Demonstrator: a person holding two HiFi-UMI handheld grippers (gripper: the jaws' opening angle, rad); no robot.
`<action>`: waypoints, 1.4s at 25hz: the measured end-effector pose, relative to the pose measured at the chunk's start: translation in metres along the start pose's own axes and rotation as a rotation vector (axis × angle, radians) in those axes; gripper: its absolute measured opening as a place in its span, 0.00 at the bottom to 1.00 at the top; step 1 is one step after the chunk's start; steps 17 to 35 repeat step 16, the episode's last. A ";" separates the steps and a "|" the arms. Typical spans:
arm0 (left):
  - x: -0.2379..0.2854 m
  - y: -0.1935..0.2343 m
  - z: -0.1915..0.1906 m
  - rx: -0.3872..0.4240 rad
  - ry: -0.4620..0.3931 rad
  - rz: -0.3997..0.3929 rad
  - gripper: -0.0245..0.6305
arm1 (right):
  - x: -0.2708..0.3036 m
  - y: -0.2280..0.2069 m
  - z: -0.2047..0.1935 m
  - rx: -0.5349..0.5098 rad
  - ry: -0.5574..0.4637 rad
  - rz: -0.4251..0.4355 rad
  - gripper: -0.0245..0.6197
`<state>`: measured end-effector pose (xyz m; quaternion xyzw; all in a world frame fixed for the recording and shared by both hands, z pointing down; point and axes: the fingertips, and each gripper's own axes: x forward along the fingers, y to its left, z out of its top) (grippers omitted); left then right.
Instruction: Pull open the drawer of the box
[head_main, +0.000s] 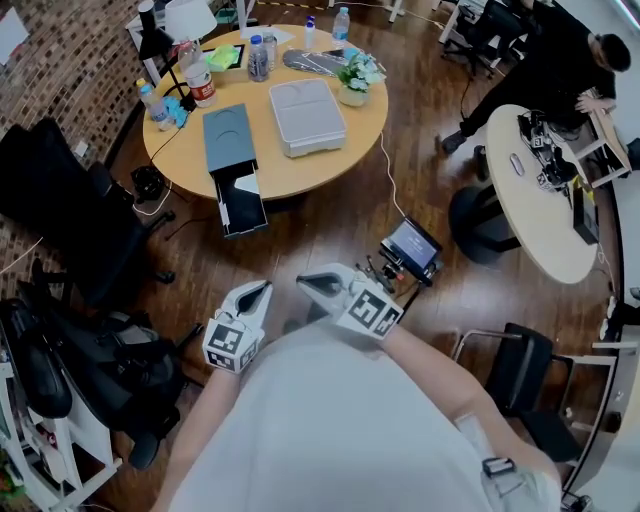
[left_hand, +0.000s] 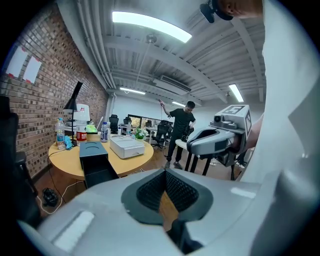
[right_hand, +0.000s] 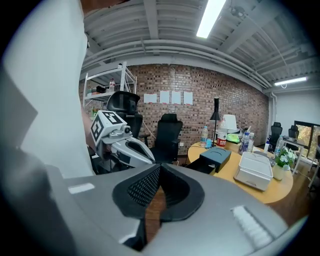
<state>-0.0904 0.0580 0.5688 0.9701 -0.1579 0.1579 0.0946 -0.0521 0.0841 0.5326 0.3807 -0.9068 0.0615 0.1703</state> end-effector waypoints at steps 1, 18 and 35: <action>-0.001 0.000 -0.001 -0.005 0.002 0.002 0.05 | 0.001 0.001 0.000 -0.001 -0.002 0.000 0.05; -0.016 -0.004 -0.013 -0.024 0.006 0.022 0.05 | 0.008 0.022 0.004 0.008 -0.017 0.027 0.05; -0.016 -0.004 -0.013 -0.024 0.006 0.022 0.05 | 0.008 0.022 0.004 0.008 -0.017 0.027 0.05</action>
